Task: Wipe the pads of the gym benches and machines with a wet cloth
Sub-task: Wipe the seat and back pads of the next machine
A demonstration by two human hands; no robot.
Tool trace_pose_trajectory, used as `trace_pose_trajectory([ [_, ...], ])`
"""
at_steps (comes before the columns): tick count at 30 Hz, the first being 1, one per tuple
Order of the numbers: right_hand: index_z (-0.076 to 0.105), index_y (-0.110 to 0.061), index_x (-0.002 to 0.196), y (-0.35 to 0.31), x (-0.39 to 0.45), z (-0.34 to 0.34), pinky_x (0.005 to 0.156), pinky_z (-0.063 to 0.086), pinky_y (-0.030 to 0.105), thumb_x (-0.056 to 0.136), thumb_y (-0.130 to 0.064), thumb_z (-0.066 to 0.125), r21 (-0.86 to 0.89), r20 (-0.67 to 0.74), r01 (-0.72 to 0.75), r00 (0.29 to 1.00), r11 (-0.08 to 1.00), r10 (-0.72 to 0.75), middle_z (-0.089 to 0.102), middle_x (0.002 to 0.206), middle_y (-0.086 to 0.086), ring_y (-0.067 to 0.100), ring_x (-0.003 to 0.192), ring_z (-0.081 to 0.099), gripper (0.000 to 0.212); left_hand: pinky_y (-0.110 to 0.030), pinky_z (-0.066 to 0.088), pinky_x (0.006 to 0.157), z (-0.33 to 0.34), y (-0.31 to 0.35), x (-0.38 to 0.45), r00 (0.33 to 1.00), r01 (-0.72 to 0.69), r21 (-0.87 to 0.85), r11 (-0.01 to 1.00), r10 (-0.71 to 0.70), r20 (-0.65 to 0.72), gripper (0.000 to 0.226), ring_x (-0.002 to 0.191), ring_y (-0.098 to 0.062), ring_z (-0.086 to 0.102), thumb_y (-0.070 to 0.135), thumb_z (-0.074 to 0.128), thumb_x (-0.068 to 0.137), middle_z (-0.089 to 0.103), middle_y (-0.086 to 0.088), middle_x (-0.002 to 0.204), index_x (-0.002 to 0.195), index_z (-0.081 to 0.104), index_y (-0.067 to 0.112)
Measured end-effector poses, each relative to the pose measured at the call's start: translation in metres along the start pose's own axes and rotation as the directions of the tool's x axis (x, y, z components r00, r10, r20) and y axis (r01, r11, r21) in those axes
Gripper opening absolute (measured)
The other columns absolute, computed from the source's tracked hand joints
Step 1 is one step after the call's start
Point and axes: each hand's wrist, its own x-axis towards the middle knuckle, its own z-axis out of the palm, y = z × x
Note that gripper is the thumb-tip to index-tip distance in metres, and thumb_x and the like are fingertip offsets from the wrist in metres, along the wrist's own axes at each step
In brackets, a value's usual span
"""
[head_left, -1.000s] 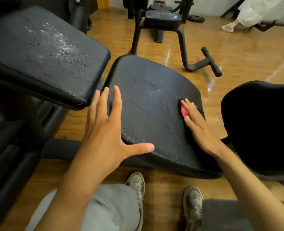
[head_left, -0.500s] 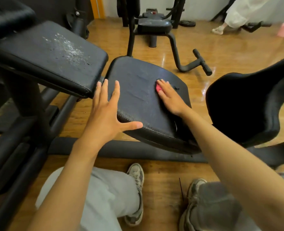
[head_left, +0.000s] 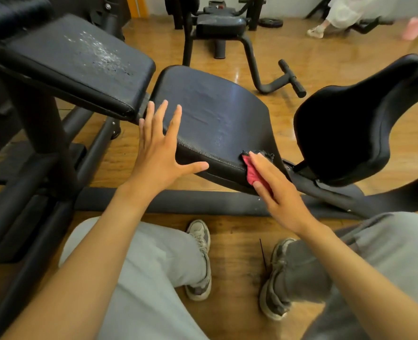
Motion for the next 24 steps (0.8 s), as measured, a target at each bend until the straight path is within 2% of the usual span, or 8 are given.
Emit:
trace_pose_trajectory([
  [5,0.022,-0.017,0.162,0.019,-0.006,0.0,0.127,0.022,0.045,0.104,-0.018,0.055,-0.074,0.01,0.038,0.999,0.997,-0.037,0.018,0.169,-0.007,0.012,0.157,0.012,0.067,-0.052,-0.007,0.125,0.004,-0.003,0.0,0.999,-0.015,-0.014,1.0,0.014,-0.053,0.123,0.157,-0.028,-0.016,0.084,0.056,0.069,0.0,-0.01,0.172,0.165,0.011,0.021],
  [7,0.023,-0.021,0.162,0.022,-0.009,0.0,0.127,0.022,0.047,0.106,-0.026,0.052,-0.114,-0.003,0.016,1.0,0.993,-0.017,0.015,0.17,-0.009,0.011,0.157,0.009,0.064,-0.053,-0.005,0.125,0.006,-0.003,0.0,0.998,-0.013,-0.007,1.0,0.012,-0.061,0.123,0.158,-0.029,-0.014,0.085,0.054,0.068,0.003,-0.01,0.171,0.165,0.014,0.021],
  [9,0.024,-0.023,0.162,0.02,-0.012,0.0,0.127,0.019,0.045,0.107,-0.035,0.047,-0.086,-0.02,0.0,1.0,0.996,-0.002,0.017,0.169,-0.011,0.009,0.157,0.009,0.06,-0.054,-0.004,0.125,0.007,-0.003,0.001,0.997,-0.014,0.0,1.0,0.014,-0.072,0.123,0.158,-0.03,-0.012,0.086,0.052,0.067,0.006,-0.01,0.171,0.164,0.015,0.021],
  [11,0.028,-0.022,0.161,0.019,-0.012,0.0,0.127,0.019,0.043,0.108,-0.036,0.042,-0.043,-0.045,0.002,0.999,0.999,-0.004,0.023,0.168,-0.01,0.009,0.156,0.013,0.057,-0.056,-0.002,0.126,0.008,-0.003,0.002,0.996,-0.015,-0.003,1.0,0.015,-0.085,0.122,0.158,-0.031,-0.01,0.087,0.051,0.066,0.008,-0.011,0.17,0.164,0.017,0.021],
  [15,0.033,-0.018,0.159,0.02,-0.006,0.007,0.126,0.026,0.041,0.107,-0.03,0.048,-0.062,-0.132,-0.013,0.991,0.998,0.005,0.032,0.164,-0.004,0.01,0.155,0.021,0.055,-0.057,0.0,0.125,0.013,-0.006,0.002,0.992,-0.024,-0.008,1.0,0.022,-0.128,0.121,0.158,-0.032,-0.005,0.088,0.05,0.066,0.015,-0.011,0.169,0.163,0.023,0.021],
  [18,0.04,-0.01,0.155,0.034,-0.011,0.007,0.125,0.028,0.038,0.102,-0.016,0.059,-0.124,-0.155,0.089,0.982,0.988,-0.108,0.036,0.162,0.001,0.016,0.153,0.028,0.056,-0.055,-0.003,0.124,0.014,-0.006,0.002,0.989,-0.037,-0.03,0.999,0.032,-0.141,0.119,0.158,-0.032,-0.003,0.085,0.054,0.067,0.019,-0.011,0.168,0.162,0.027,0.019],
  [21,0.047,-0.002,0.148,0.059,-0.028,0.011,0.12,0.037,0.048,0.097,-0.001,0.065,-0.162,-0.26,0.114,0.953,0.98,-0.154,0.042,0.158,0.01,0.024,0.15,0.037,0.054,-0.055,-0.003,0.124,0.014,-0.006,0.003,0.988,-0.049,-0.052,0.997,0.04,-0.148,0.118,0.158,-0.033,-0.003,0.083,0.056,0.066,0.021,-0.011,0.167,0.161,0.029,0.018],
  [24,0.048,0.0,0.145,0.065,-0.03,0.02,0.114,0.042,0.053,0.095,0.005,0.065,-0.186,-0.343,0.113,0.923,0.976,-0.172,0.047,0.154,0.016,0.028,0.147,0.04,0.053,-0.058,-0.003,0.124,0.017,-0.007,0.003,0.983,-0.063,-0.079,0.995,0.048,-0.177,0.118,0.158,-0.033,-0.001,0.083,0.058,0.066,0.024,-0.012,0.165,0.16,0.032,0.017],
])
